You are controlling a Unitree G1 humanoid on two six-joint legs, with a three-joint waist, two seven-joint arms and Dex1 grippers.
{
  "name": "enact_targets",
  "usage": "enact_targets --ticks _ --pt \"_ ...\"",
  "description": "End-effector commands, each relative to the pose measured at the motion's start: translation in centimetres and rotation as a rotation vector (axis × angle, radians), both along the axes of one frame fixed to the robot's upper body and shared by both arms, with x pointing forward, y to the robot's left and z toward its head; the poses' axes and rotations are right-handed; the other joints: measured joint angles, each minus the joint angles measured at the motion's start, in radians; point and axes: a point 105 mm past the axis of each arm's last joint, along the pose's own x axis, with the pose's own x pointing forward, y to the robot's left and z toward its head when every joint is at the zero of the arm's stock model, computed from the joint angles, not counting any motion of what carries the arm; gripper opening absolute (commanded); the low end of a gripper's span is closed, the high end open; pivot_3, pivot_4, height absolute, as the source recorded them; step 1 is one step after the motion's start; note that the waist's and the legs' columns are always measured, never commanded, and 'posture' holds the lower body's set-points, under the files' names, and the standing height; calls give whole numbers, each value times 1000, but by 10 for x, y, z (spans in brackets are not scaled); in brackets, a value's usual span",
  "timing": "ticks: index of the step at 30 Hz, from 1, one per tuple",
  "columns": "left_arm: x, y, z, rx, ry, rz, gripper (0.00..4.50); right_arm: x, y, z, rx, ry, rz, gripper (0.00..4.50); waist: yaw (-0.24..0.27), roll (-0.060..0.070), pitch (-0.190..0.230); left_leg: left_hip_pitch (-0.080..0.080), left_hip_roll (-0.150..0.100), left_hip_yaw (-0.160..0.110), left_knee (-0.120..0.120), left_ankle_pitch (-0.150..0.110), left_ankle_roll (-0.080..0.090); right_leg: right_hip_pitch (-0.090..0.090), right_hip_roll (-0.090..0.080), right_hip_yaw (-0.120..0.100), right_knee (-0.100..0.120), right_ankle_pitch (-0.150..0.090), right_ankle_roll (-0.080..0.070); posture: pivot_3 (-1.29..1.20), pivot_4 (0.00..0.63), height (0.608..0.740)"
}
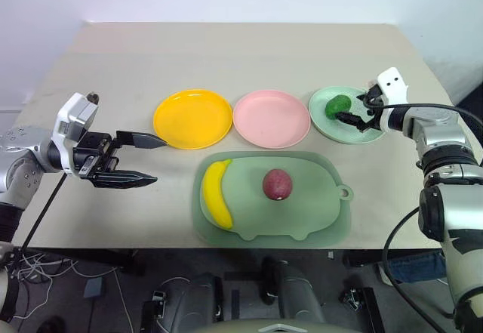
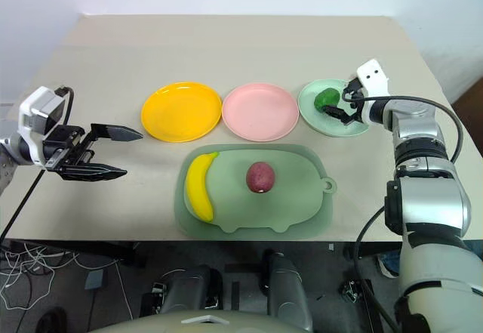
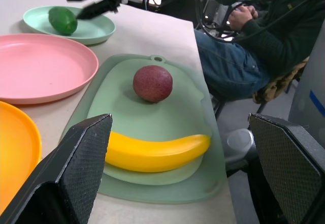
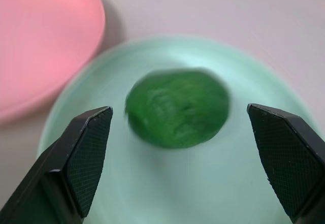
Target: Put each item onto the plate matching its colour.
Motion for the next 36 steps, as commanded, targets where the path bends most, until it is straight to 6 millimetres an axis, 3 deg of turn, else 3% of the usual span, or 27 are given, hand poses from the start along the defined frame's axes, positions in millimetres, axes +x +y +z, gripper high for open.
enact_targets --ticks 1,6,10,13,15,20,25,36 --pt "1 1 13 -8 -51 0 4500 -6 23 46 132 -140 177 4478 0 0 0 0 0 0 0 0 0 0 0 0 0 0 0 0 150 740" --pt "1 1 14 -14 -52 -1 4500 -24 51 43 165 -104 391 4478 2 0 0 0 0 0 0 0 0 0 0 0 1 0 0 0 150 740" --pt "2 0 15 -16 -54 -2 4500 -67 98 29 210 -24 672 4478 9 0 0 0 0 -1 1 0 0 1 0 -1 1 0 0 0 150 740" --pt "2 -1 15 -16 -53 -5 4500 -102 122 13 190 46 811 4478 10 0 0 -1 0 -1 1 0 0 0 -1 -1 1 0 0 0 150 740" --pt "2 -1 15 -17 -52 -6 4500 -114 129 6 170 61 840 4478 8 0 0 0 0 -2 1 0 0 1 0 -1 1 0 0 0 150 740" --pt "2 -1 14 -17 -49 -7 4500 -125 134 4 192 106 859 4478 7 0 0 1 0 -1 1 -1 1 1 0 -1 1 0 0 0 150 740" --pt "3 -1 13 -16 -53 -5 4500 -136 141 -17 114 151 888 4478 9 0 0 0 0 -1 1 -1 1 1 0 -1 1 0 0 0 150 740" --pt "3 2 14 -20 -56 8 4500 -132 146 -41 -16 133 870 4478 8 0 0 0 0 -1 1 -1 2 1 0 -1 1 0 0 0 150 740"
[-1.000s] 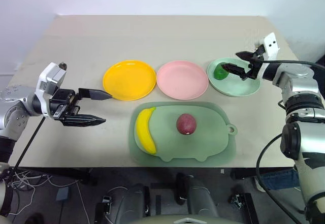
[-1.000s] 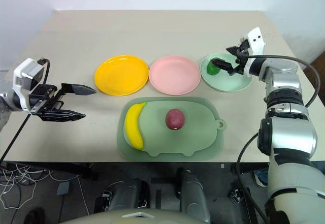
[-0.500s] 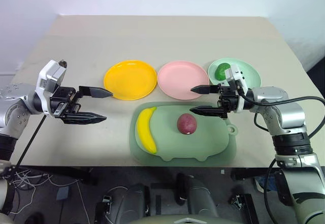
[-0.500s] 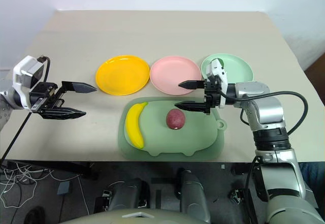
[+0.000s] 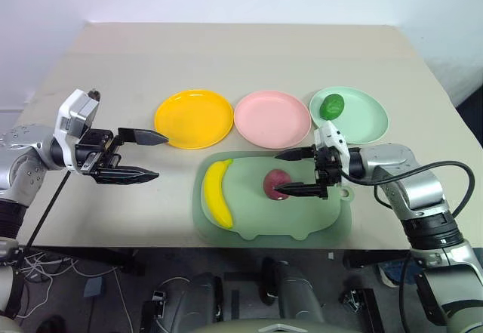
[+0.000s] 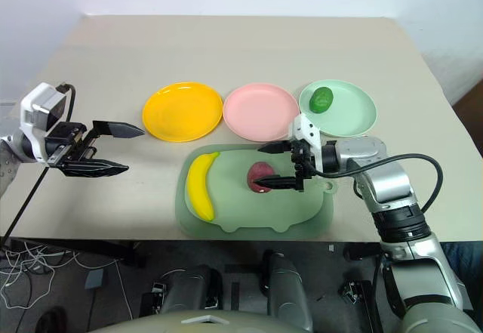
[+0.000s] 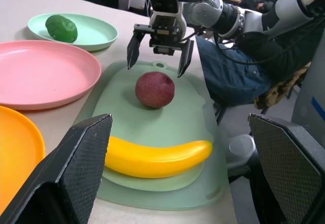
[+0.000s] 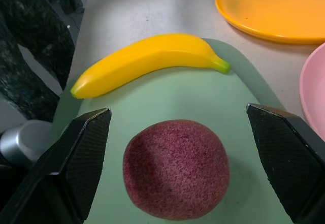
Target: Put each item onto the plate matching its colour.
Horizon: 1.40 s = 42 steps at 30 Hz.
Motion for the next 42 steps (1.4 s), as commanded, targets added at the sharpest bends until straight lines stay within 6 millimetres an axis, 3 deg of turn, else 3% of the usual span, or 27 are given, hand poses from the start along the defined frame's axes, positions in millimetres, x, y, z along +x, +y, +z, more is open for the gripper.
enact_targets --ticks 1,17,23,29,31,33,36,39,42 --pt "-1 4 12 1 -50 10 4500 -2 0 0 -36 -47 28 4478 0 0 0 0 0 0 0 0 0 0 0 0 0 0 0 0 150 740" --pt "-2 5 13 5 -51 10 4500 2 -5 -28 -165 -36 29 4478 -1 0 0 0 0 0 0 0 0 0 0 0 0 0 0 0 150 740" --pt "-3 6 13 4 -50 12 4500 15 -8 -14 -98 -12 -28 3125 -1 0 0 0 0 0 0 0 0 0 0 0 0 0 0 0 150 740" --pt "-4 6 11 5 -48 14 4500 14 -8 -12 -78 -8 -14 3086 0 0 0 0 0 0 0 0 0 0 0 0 0 0 0 0 150 740" --pt "-4 6 11 4 -48 15 4500 14 -2 7 19 6 -13 3085 0 0 0 0 0 0 0 0 0 0 0 0 0 0 0 0 150 740" --pt "-4 6 10 9 -47 15 4500 22 2 26 115 9 -46 3085 -1 0 0 0 0 0 0 0 0 0 0 0 0 0 0 0 150 740" --pt "-4 5 12 4 -49 11 4500 43 1 39 159 -24 -147 3085 -3 0 0 0 0 0 0 1 -2 0 0 0 0 0 0 0 150 740" --pt "-3 5 12 2 -51 8 4500 72 -9 45 169 -57 -295 3085 -1 0 0 0 0 0 0 1 -1 0 0 0 0 0 0 0 150 740" --pt "-3 4 12 2 -51 8 4500 103 -26 38 108 -121 -484 3085 0 0 0 0 0 0 0 1 -1 0 0 0 0 0 0 0 150 740"
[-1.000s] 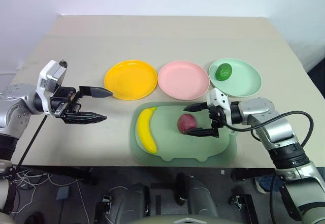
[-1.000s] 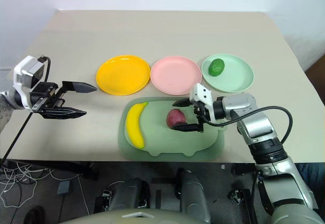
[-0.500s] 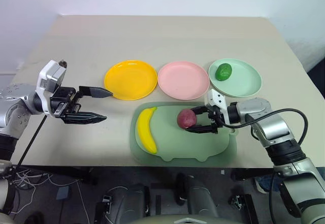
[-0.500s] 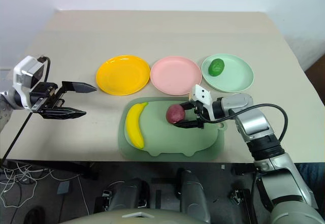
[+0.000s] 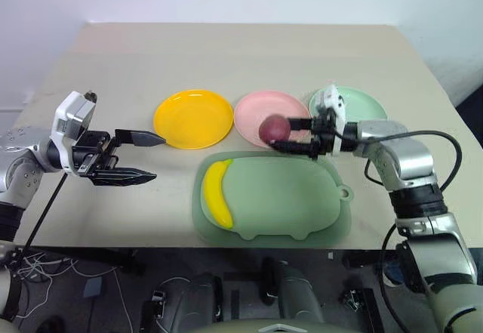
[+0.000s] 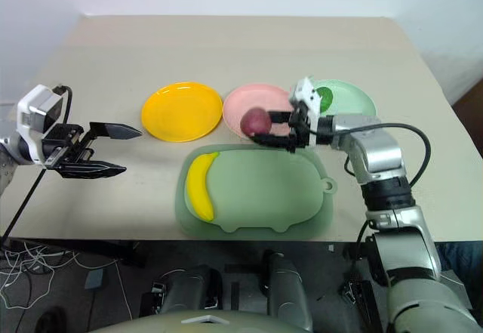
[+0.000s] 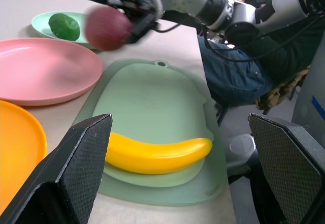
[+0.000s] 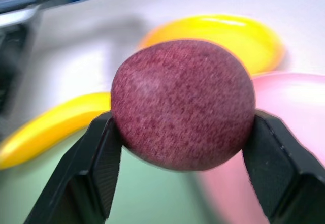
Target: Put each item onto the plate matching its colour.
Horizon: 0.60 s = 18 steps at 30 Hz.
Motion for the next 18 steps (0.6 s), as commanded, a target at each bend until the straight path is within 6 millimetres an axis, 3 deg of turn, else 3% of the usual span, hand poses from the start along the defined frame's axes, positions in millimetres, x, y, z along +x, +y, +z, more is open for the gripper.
enact_targets --ticks 1,9,10,12,18 --pt "-1 1 13 4 -54 -5 4500 31 -23 -1 -68 -76 -210 3085 -1 0 0 0 0 0 0 0 0 0 0 0 0 0 0 0 150 740" --pt "-1 1 14 8 -57 -2 4500 43 -31 -24 -159 -51 -253 3085 -6 0 0 0 0 0 -1 0 0 -1 0 0 0 0 0 0 150 740" --pt "-1 1 14 8 -57 -2 4500 42 -29 -22 -147 -53 -236 3806 -6 0 0 0 0 0 -1 0 0 -1 0 0 0 0 0 0 150 740" --pt "-2 1 14 7 -55 -3 4500 42 -28 -19 -156 -71 -231 4299 -6 0 0 0 0 0 -1 0 0 -1 0 0 0 0 0 0 150 740" --pt "-2 0 13 2 -52 -6 4500 35 -27 -15 -116 -31 -177 4423 -5 0 0 0 0 0 -1 0 0 -1 0 0 0 0 0 0 150 740"
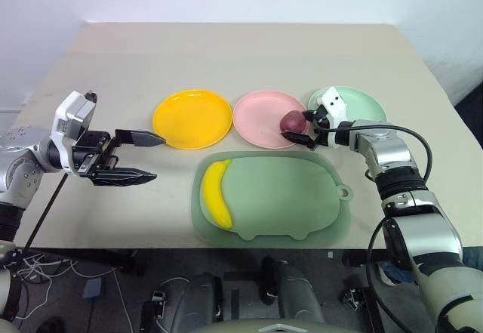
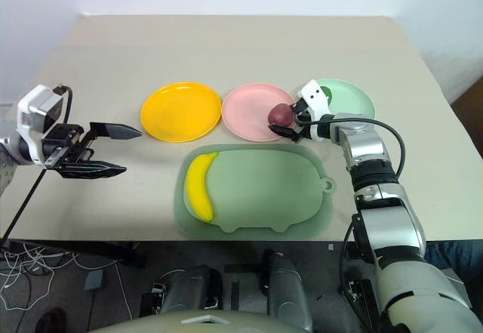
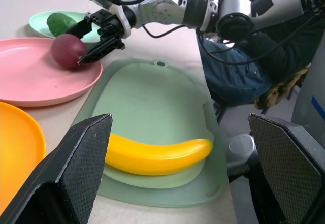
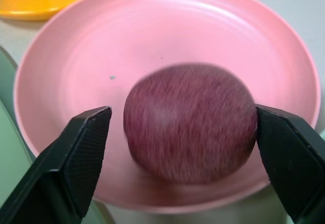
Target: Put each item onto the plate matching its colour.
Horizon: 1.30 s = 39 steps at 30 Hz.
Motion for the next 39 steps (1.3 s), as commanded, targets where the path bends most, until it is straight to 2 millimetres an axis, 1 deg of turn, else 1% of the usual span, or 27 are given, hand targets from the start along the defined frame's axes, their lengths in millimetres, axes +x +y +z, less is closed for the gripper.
enact_targets --ticks 1,3,6,9,12,13,14,16,21,23,25,28,30,35,39 --pt "-1 0 13 0 -55 -7 4500 -2 4 29 68 -52 48 4423 1 0 0 0 0 0 0 0 0 0 0 0 0 0 0 0 150 740" --pt "-1 -1 13 -3 -55 -10 4500 -6 3 39 104 -76 82 4423 1 0 0 0 0 0 0 0 0 0 0 0 0 0 0 0 150 740" --pt "-1 -2 13 -4 -54 -13 4500 -15 0 61 181 -112 155 4423 1 0 0 0 0 0 0 0 0 0 0 0 0 0 0 0 150 740" --pt "-1 -2 12 -3 -53 -17 4500 -17 -9 81 223 -156 155 4423 2 0 0 0 0 0 0 0 0 0 0 0 0 0 0 0 150 740" --pt "0 -3 12 -6 -56 -17 4500 -20 -19 107 290 -226 157 4423 1 0 0 0 0 0 0 0 0 0 0 0 0 0 0 0 150 740" --pt "0 -3 12 -7 -57 -17 4500 -22 -21 112 308 -230 170 4423 1 0 0 0 0 0 0 0 0 0 0 0 0 0 0 0 150 740" --pt "0 -3 13 -9 -57 -18 4500 -27 -23 109 300 -201 201 4423 1 0 0 0 0 0 0 0 0 0 0 0 0 0 0 0 150 740" --pt "0 -4 12 -10 -57 -18 4500 -38 -29 98 248 -170 257 4423 3 0 0 0 0 0 0 0 0 0 0 0 0 0 0 0 150 740" --pt "1 -4 12 -11 -55 -19 4500 -62 -49 61 77 -5 371 4423 3 0 0 0 0 0 0 -1 2 1 0 0 0 0 0 0 150 740" --pt "1 -4 12 -11 -54 -19 4500 -68 -56 52 10 43 400 4423 2 0 0 0 0 0 0 -1 2 0 0 0 0 0 0 0 150 740" --pt "1 -5 12 -13 -55 -19 4500 -77 -57 55 -2 33 455 4423 -1 0 0 1 0 1 0 -1 2 0 0 0 0 0 0 0 150 740" --pt "2 -5 12 -21 -54 -17 4500 -91 -57 52 -22 22 526 4423 1 0 0 1 0 1 0 -1 1 0 0 0 0 0 0 0 150 740" --pt "4 -5 11 -21 -58 -12 4500 -97 -60 46 -60 40 545 4423 2 0 0 1 0 1 0 0 0 0 0 0 0 0 0 0 150 740" --pt "8 -4 13 -48 -69 10 4500 -101 -60 43 -86 19 573 4423 3 0 0 1 0 1 1 0 0 0 0 0 -1 0 0 0 150 740" --pt "10 -4 13 -47 -69 19 4500 -100 -60 39 -74 35 570 4423 3 0 0 1 0 1 1 0 0 0 0 0 -1 0 0 0 150 740"
